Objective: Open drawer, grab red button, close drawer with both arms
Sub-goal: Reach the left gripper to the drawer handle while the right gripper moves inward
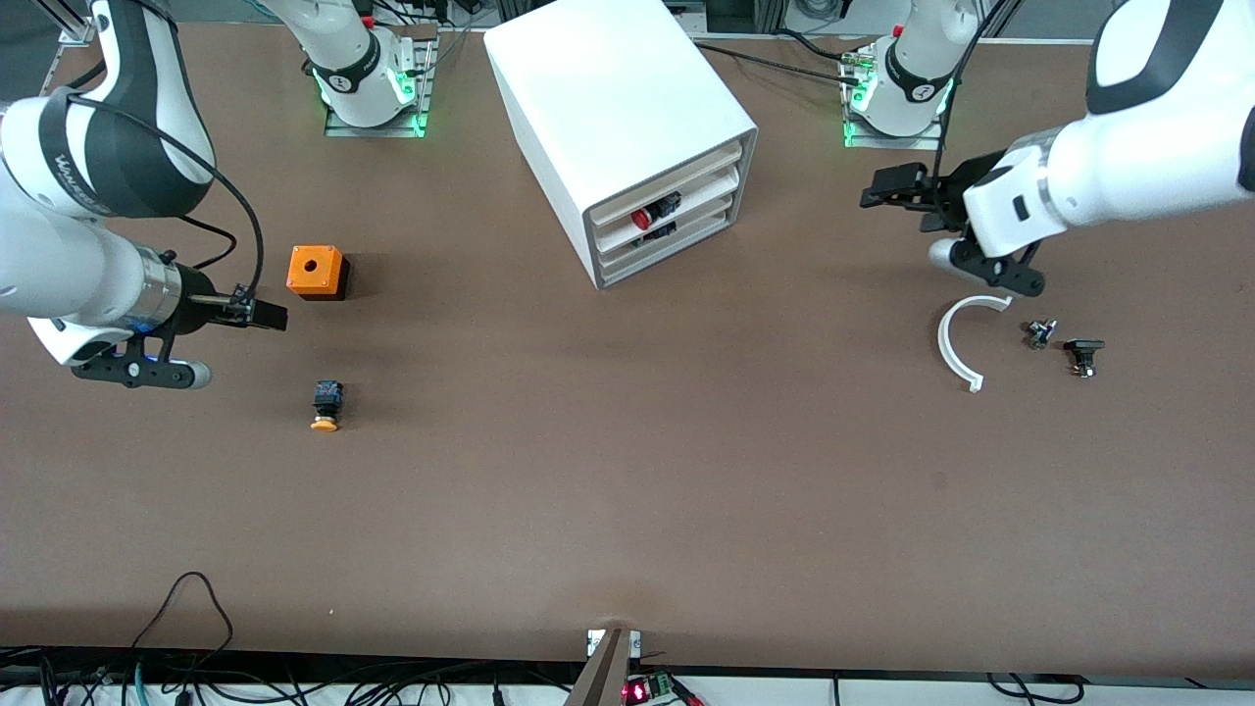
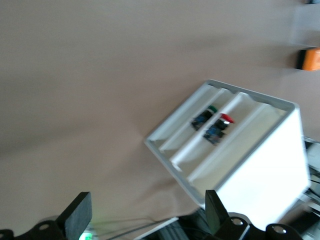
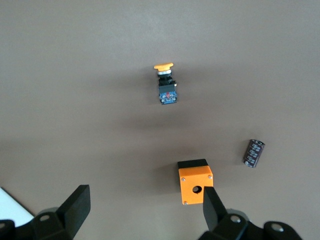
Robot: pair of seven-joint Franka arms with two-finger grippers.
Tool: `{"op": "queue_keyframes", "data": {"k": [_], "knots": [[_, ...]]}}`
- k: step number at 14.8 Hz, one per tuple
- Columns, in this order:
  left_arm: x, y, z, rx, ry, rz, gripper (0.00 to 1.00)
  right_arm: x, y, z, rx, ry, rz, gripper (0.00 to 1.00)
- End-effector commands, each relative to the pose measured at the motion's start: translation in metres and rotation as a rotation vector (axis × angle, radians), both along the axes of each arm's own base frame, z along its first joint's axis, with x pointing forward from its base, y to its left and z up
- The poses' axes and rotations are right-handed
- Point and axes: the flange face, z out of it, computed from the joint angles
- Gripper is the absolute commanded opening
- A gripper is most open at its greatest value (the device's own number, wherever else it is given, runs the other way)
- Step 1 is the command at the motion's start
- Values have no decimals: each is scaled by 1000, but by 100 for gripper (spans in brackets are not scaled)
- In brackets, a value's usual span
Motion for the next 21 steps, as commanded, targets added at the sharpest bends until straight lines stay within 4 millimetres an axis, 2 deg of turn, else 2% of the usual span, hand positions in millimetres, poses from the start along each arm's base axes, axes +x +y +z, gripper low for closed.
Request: {"op": "queue_keyframes", "data": {"k": [1,3,6,8,10,12,14,17,18,21], "knots": [[7,-22,-28,-100,86,-35,100,2,29,-10,-15,-12,-51,100],[10,-37,-54,-180,90,-137,100,4,45,-17,-27,-21,-81,100],[16,-44,-103,-324,87,-261,100,7,66,-33,-34,-25,-107,100],[11,-48,-140,-460,80,-312,100,7,78,-39,-43,-19,-141,100],[0,-48,-172,-565,34,-284,100,7,81,-49,-49,-1,-163,100],[-11,-49,-188,-613,2,-238,99,8,84,-59,-60,12,-189,100],[-22,-45,-201,-641,-39,-233,96,6,95,-60,-65,9,-208,100],[-36,-41,-237,-682,-46,-256,91,10,102,-65,-65,-13,-272,100],[-37,-48,-239,-704,-43,-233,89,10,105,-65,-60,-12,-289,100],[-53,-54,-270,-751,-7,-181,88,10,113,-68,-25,-9,-306,100]]}}
